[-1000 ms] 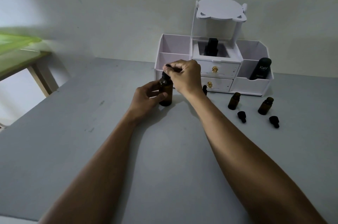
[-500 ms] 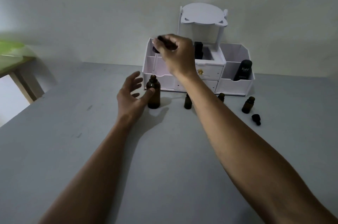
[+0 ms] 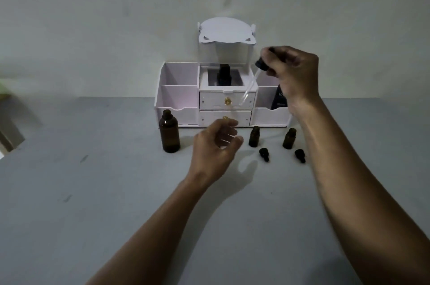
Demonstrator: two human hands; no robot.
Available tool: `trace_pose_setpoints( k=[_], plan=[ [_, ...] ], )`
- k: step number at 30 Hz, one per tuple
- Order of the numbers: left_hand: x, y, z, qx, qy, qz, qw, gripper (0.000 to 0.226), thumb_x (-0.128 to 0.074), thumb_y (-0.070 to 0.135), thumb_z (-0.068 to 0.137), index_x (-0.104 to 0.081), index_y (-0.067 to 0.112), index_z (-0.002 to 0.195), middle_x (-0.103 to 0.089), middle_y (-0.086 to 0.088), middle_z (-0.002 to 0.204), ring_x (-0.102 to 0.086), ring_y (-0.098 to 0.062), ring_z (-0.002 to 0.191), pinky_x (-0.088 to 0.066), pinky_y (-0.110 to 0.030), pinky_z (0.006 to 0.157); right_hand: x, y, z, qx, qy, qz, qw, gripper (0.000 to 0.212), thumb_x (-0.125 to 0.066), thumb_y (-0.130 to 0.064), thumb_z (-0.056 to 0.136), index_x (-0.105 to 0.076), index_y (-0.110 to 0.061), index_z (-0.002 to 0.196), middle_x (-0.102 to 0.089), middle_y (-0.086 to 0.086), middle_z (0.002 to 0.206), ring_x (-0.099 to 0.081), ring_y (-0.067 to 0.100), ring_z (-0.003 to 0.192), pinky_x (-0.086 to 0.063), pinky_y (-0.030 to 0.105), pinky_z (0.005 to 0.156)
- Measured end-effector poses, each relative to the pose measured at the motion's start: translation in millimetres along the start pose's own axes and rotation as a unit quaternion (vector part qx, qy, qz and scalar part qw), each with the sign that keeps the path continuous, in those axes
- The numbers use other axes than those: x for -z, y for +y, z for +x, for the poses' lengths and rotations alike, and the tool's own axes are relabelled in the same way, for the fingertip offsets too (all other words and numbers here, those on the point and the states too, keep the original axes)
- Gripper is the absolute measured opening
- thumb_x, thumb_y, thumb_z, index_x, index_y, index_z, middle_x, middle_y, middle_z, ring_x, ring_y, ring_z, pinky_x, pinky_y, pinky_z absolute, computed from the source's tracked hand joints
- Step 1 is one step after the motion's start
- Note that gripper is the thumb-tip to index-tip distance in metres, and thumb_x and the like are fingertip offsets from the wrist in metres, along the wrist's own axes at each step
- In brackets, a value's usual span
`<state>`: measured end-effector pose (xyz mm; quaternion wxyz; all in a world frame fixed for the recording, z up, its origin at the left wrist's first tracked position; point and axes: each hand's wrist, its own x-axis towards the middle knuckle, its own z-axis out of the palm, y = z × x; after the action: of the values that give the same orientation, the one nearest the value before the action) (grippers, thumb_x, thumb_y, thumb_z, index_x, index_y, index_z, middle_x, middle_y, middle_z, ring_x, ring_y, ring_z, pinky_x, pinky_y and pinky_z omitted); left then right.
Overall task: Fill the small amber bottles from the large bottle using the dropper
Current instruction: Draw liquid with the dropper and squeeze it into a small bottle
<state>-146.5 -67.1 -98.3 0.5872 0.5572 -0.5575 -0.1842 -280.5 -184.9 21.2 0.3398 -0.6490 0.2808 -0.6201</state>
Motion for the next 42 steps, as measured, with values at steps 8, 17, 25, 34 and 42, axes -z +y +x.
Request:
trace_pose_setpoints(
  k=[8,17,25,34,42],
  plan=[
    [-56.7,-23.1,21.6,0.122,-0.06,0.027,0.99,0.066,-0.078,0.022,0.086,-0.05,0.017,0.145,-0.058,-0.001,0.142,-0.055,-0.011,0.122,-0.044,-0.022,0.1,35.5,35.1,-0.6,-0.073,-0.003,-0.025,0.997,0.003,-0.08,-0.015,0.082,-0.078,-0.015,0.084,-0.077,0.003,0.078,-0.076,0.025,0.081,-0.062,0.041,0.082],
    [-76.5,-42.9,43.1,0.135,-0.049,0.032,0.989,0.068,-0.083,0.024,0.081,-0.055,0.013,0.141,-0.065,-0.006,0.133,-0.062,-0.017,0.118,-0.05,-0.035,0.106,45.6,60.5,-0.3,-0.101,-0.007,-0.043,0.994,0.006,-0.079,-0.012,0.083,-0.077,-0.009,0.088,-0.076,0.004,0.077,-0.077,0.02,0.077,-0.06,0.032,0.074],
    [-80.4,-49.0,45.8,0.111,-0.049,0.048,0.991,0.054,-0.081,0.019,0.082,-0.063,0.014,0.133,-0.071,-0.001,0.124,-0.067,-0.012,0.11,-0.053,-0.034,0.103,40.1,75.7,1.3,-0.093,-0.019,-0.095,0.991,0.018,-0.081,-0.022,0.081,-0.079,-0.008,0.092,-0.078,0.008,0.086,-0.076,0.023,0.085,-0.061,0.042,0.087],
    [-79.7,-48.7,43.2,0.097,-0.034,0.048,0.994,0.039,-0.078,0.011,0.084,-0.071,0.014,0.122,-0.076,-0.001,0.11,-0.071,-0.009,0.098,-0.055,-0.029,0.099,35.7,67.0,-5.9,-0.048,-0.051,-0.117,0.991,0.007,-0.079,-0.013,0.082,-0.079,-0.01,0.089,-0.077,0.004,0.079,-0.075,0.022,0.076,-0.063,0.043,0.077],
    [-78.6,-49.0,43.0,0.091,-0.035,0.048,0.994,0.036,-0.076,0.01,0.084,-0.072,0.014,0.12,-0.077,-0.001,0.109,-0.071,-0.009,0.098,-0.055,-0.027,0.098,34.5,70.1,-5.8,-0.02,-0.052,-0.131,0.99,0.01,-0.079,-0.012,0.082,-0.079,-0.005,0.089,-0.077,0.009,0.08,-0.075,0.026,0.076,-0.062,0.048,0.076]
  ],
)
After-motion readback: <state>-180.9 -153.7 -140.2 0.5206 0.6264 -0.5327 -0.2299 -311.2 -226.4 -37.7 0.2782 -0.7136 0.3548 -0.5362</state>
